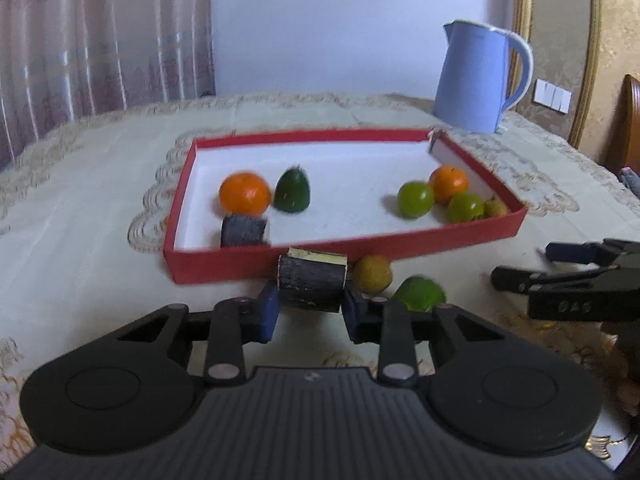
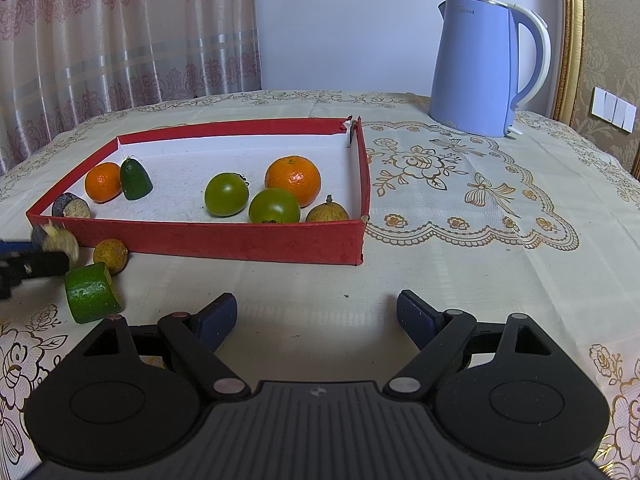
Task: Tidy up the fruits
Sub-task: 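Carry the sugarcane piece into the tray beside the other piece and open the left gripper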
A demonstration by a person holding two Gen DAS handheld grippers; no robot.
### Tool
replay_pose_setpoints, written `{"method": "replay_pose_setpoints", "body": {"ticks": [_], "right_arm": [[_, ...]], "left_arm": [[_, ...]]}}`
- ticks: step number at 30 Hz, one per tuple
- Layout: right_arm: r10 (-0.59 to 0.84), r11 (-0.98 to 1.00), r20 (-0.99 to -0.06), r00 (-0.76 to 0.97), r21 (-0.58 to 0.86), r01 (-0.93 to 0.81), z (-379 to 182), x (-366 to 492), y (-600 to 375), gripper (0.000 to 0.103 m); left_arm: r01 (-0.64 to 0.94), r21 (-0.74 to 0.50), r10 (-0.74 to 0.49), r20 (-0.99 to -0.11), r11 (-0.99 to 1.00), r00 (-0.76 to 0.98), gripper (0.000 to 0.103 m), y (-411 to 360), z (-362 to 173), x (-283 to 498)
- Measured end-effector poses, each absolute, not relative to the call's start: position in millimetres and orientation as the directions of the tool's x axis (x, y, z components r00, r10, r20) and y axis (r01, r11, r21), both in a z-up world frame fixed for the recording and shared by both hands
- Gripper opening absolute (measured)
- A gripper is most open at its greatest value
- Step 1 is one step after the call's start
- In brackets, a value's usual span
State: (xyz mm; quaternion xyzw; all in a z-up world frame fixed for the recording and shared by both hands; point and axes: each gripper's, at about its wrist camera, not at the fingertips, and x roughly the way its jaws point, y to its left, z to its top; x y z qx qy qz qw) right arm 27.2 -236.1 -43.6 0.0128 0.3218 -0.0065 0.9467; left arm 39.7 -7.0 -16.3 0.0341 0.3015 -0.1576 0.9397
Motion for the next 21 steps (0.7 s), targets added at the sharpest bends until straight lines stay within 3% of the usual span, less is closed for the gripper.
{"method": "replay_pose_setpoints", "body": {"ticks": [6, 17, 21], "right_arm": [[-0.004, 1.0, -0.61, 0.793, 0.02, 0.021, -43.6, 27.2, -236.2, 0.087], [-0.004, 1.0, -0.61, 0.793, 0.02, 0.02, -43.7, 27.2, -236.3, 0.088], [-0.004, 1.0, -0.61, 0.793, 0.02, 0.02, -43.7, 27.2, -236.2, 0.088]], "left_arm": [[0.333, 0.002, -0.281, -0.529, 0.943, 0.801, 0.03, -21.8, 10.3, 57.9], [0.281, -0.001, -0.221, -0.619, 0.96, 0.754, 0.03, -34.4, -13.2, 126.6], [0.271, 0.001, -0.213, -0.615, 0.963, 0.759, 0.032, -34.7, -23.2, 134.8]]}}
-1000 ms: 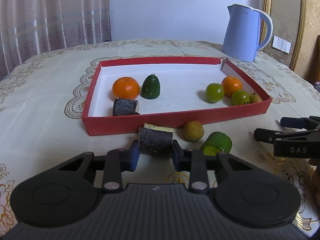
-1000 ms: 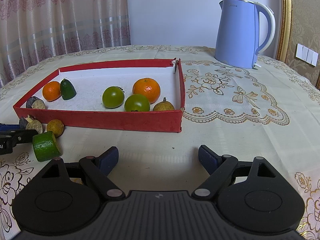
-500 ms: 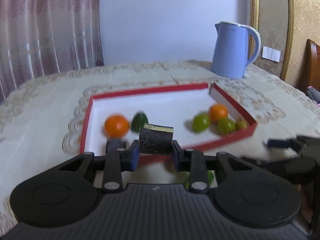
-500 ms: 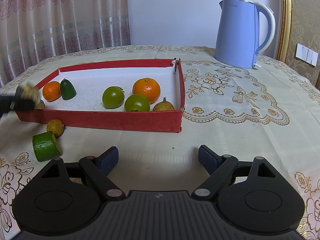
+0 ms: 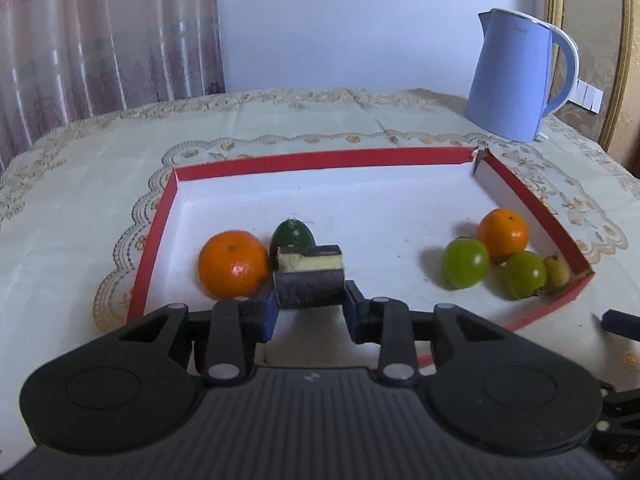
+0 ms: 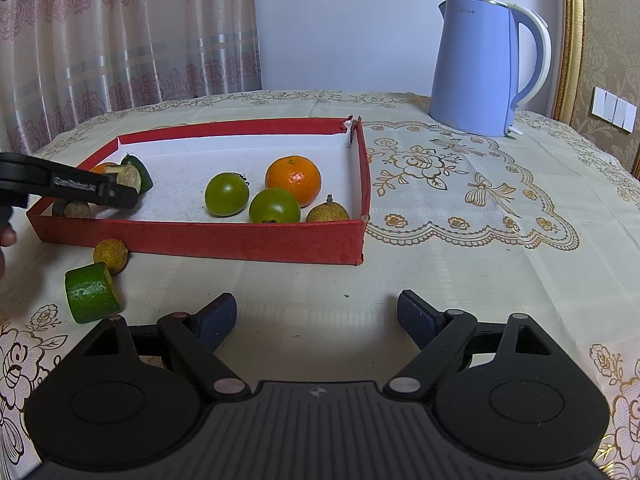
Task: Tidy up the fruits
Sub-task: 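Carry the sugarcane piece into the tray beside the other piece and open the left gripper, then move the right gripper to the green cucumber chunk and grasp it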
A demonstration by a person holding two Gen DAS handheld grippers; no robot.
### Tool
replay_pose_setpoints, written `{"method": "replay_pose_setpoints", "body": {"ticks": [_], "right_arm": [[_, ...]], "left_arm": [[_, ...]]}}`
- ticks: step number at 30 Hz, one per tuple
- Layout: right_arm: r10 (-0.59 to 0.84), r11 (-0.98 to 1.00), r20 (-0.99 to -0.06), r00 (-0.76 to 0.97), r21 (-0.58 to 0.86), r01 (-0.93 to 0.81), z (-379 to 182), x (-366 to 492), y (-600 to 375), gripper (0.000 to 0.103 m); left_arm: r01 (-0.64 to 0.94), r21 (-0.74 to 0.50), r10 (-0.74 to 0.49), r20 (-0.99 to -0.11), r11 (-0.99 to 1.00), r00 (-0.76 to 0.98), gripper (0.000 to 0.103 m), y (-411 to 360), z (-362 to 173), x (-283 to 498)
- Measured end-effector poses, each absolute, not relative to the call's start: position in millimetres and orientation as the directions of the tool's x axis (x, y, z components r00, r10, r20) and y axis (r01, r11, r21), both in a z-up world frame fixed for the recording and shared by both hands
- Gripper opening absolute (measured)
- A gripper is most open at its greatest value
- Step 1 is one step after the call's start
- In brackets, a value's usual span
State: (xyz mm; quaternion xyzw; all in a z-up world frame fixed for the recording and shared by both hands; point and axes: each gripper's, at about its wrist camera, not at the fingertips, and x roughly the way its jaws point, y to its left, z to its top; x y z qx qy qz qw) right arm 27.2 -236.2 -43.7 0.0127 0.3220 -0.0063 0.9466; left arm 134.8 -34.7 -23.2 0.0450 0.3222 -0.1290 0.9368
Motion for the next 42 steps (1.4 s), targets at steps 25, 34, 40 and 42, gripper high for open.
{"method": "replay_pose_setpoints", "body": {"ticks": [25, 34, 40, 42], "right_arm": [[-0.003, 1.0, -0.611, 0.792, 0.02, 0.019, -43.3, 27.5, -236.8, 0.089], [0.001, 1.0, -0.608, 0.794, 0.024, 0.018, -43.0, 27.1, -237.3, 0.09], [0.046, 0.999, -0.551, 0.833, 0.013, -0.046, -38.0, 13.6, -224.9, 0.09], [0.113, 0.993, -0.555, 0.824, 0.037, -0.111, -37.4, 10.4, -217.6, 0.09]], "left_arm": [[0.18, -0.003, -0.155, -0.521, 0.984, 0.839, 0.093, 16.8, -18.8, 47.9], [0.138, -0.016, -0.123, -0.559, 0.99, 0.82, 0.094, 35.2, -36.5, 58.2], [0.136, -0.052, -0.141, -0.583, 0.989, 0.8, 0.096, 41.1, -40.8, 65.6], [0.135, -0.059, -0.144, -0.597, 0.989, 0.789, 0.097, 42.1, -42.6, 68.8]]}}
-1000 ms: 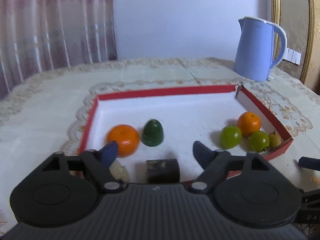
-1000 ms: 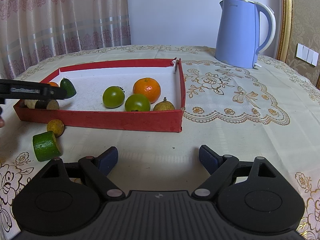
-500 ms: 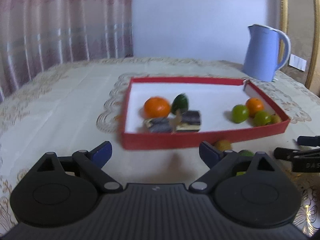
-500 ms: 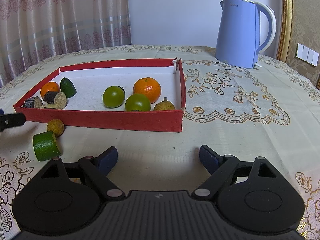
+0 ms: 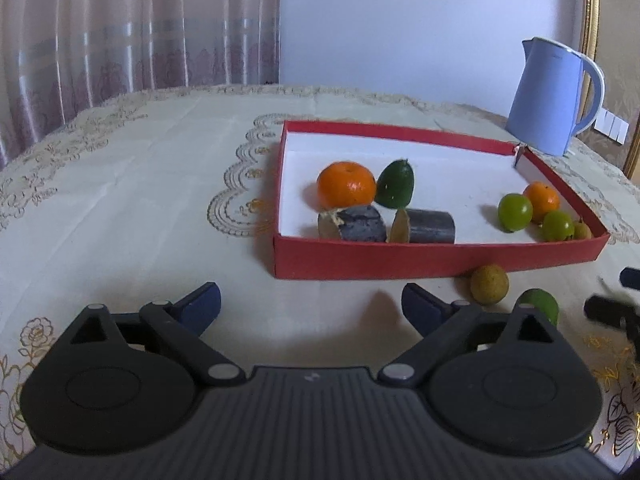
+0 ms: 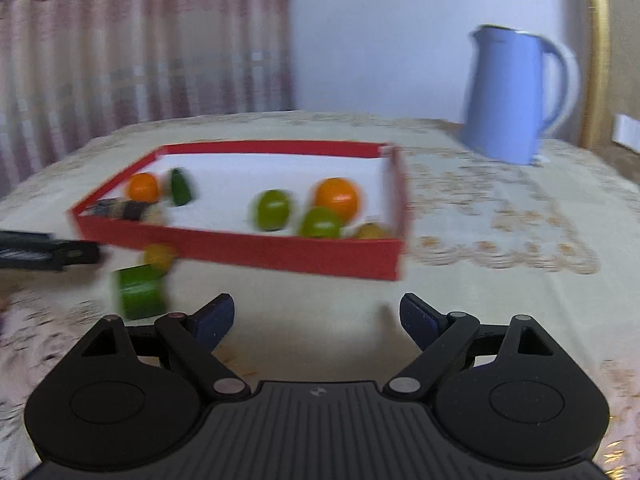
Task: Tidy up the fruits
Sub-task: 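Move the right gripper to the green cucumber chunk and grasp it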
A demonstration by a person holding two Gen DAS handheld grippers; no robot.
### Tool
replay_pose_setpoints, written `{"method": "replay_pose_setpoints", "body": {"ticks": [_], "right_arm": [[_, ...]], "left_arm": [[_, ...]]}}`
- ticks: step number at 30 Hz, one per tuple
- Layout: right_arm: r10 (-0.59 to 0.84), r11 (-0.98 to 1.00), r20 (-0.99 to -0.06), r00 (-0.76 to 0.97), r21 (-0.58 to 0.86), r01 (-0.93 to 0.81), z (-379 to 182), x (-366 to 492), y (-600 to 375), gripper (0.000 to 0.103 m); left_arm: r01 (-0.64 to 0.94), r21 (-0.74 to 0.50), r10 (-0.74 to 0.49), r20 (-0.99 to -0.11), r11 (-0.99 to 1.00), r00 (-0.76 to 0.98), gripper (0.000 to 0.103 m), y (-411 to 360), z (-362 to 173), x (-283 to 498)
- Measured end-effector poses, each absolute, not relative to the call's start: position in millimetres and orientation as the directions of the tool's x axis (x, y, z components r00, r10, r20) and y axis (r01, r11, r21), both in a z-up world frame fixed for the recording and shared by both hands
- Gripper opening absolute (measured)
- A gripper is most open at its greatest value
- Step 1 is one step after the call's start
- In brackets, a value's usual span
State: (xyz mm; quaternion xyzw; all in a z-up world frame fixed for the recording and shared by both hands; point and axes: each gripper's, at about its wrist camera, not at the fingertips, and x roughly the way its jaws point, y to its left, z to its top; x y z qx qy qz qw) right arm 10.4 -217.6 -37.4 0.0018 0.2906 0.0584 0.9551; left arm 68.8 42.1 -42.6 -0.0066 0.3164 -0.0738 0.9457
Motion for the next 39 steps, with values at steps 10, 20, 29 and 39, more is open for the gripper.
{"method": "replay_pose_setpoints", "body": {"ticks": [10, 20, 29, 39], "right_arm": [[0.27, 0.954, -0.529, 0.805, 0.031, -0.299, -21.7, 0.2, -174.9, 0.09], [0.274, 0.937, -0.538, 0.797, -0.04, -0.348, -22.6, 9.5, -150.4, 0.09], [0.28, 0.925, -0.574, 0.77, -0.054, -0.377, -30.9, 22.5, -141.6, 0.064], [0.335, 0.913, -0.579, 0.743, 0.004, -0.408, -37.4, 20.8, -137.2, 0.036]], "left_arm": [[0.142, -0.015, -0.121, -0.62, 0.99, 0.775, 0.103, 34.6, -45.0, 72.3], [0.142, 0.002, -0.109, -0.625, 0.99, 0.773, 0.103, 32.6, -45.3, 72.8], [0.142, 0.001, -0.11, -0.625, 0.99, 0.773, 0.103, 32.3, -45.3, 73.2], [0.142, 0.0, -0.111, -0.625, 0.99, 0.773, 0.103, 32.5, -45.0, 73.2]]}}
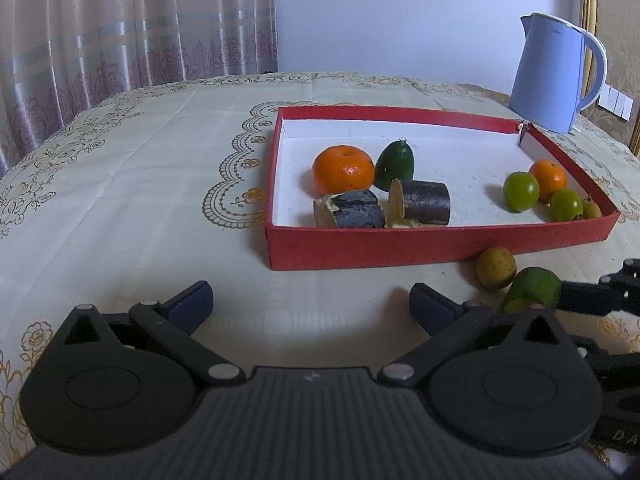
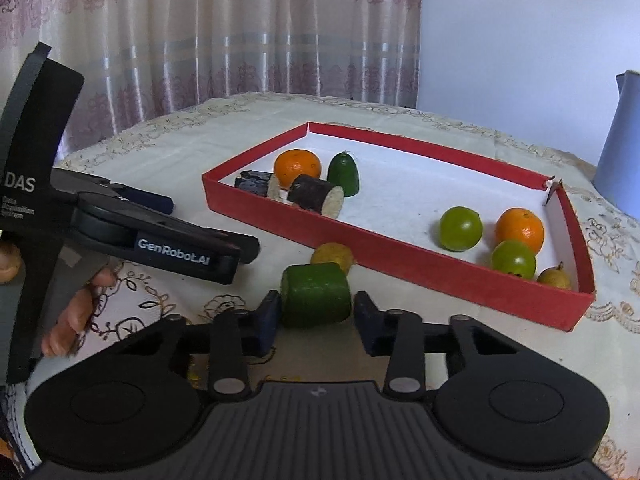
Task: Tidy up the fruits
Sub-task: 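Move the right gripper to the green cucumber chunk and grasp it, then lower the cucumber chunk into the tray and open the right gripper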
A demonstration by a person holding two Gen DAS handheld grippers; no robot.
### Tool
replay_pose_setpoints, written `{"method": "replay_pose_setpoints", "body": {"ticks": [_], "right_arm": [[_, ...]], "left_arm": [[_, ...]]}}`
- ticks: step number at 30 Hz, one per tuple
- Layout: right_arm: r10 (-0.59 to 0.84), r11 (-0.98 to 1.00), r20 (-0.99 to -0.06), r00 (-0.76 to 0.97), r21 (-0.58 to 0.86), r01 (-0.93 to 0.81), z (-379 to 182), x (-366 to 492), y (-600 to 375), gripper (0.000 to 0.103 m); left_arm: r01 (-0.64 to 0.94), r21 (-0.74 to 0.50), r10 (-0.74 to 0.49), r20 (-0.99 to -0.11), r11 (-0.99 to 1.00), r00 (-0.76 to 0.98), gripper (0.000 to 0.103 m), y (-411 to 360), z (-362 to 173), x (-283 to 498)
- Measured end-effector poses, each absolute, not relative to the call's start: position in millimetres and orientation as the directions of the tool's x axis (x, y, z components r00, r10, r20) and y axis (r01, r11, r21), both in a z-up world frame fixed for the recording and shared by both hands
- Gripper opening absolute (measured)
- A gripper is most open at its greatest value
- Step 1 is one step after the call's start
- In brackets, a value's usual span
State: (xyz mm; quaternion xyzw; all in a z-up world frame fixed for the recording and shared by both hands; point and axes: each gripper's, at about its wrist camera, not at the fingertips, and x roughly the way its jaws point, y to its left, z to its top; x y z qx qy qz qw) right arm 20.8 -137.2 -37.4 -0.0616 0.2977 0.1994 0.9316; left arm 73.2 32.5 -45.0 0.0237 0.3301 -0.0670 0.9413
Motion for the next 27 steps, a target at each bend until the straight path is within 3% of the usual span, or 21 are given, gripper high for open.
{"method": "replay_pose_setpoints", "body": {"ticks": [15, 23, 27], "right_arm": [[0.248, 0.948, -0.483, 0.84, -0.059, -0.313, -9.7, 9.3, -153.0, 0.031], [0.186, 0.951, -0.439, 0.879, -0.145, -0.273, 13.8, 53.7, -149.7, 0.031], [0.127, 0.959, -0.465, 0.876, -0.17, -0.229, 12.3, 91.7, -143.1, 0.031]], "left_arm": [[0.142, 0.0, -0.111, -0.624, 0.99, 0.773, 0.103, 32.3, -45.1, 73.5], [0.142, 0.0, -0.111, -0.624, 0.99, 0.773, 0.103, 32.3, -45.1, 73.3], [0.142, 0.0, -0.111, -0.624, 0.99, 0.773, 0.103, 32.3, -45.1, 73.4]]}}
